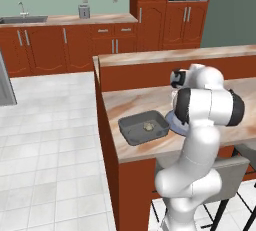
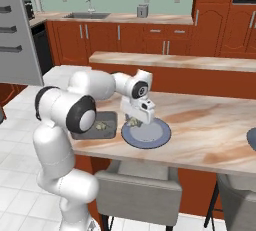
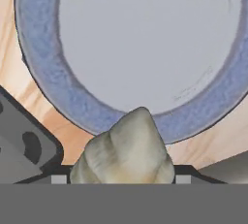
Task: Place two dumplings into each of the tupperware containers and then place the containers in the fridge.
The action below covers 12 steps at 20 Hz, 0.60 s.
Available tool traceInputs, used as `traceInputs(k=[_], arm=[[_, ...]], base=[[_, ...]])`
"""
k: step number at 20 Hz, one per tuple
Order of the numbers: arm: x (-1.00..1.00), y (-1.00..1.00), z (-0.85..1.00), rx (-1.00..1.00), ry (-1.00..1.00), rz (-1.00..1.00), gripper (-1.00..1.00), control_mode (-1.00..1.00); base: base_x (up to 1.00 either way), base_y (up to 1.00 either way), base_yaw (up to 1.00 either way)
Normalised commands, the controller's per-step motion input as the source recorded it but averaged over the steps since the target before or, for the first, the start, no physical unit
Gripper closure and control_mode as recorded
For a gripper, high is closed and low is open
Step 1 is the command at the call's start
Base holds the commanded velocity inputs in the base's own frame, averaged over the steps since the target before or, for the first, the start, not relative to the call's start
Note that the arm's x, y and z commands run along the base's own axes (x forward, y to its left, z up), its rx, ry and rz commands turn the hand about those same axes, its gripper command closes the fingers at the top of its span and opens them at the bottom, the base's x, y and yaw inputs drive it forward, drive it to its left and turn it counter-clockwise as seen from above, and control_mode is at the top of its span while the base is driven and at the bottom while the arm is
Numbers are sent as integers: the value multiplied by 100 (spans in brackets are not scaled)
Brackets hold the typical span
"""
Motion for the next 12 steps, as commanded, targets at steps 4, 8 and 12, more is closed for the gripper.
traceInputs(k=[4, 8, 12], arm=[[0, 100, 15, -2, 0, 11, 100, -100], [0, 100, 8, -5, 0, 12, 100, -100], [11, 95, 0, -3, 0, 17, 100, -100]], base=[[0, 0, 0], [0, 0, 0], [0, 0, 0]])
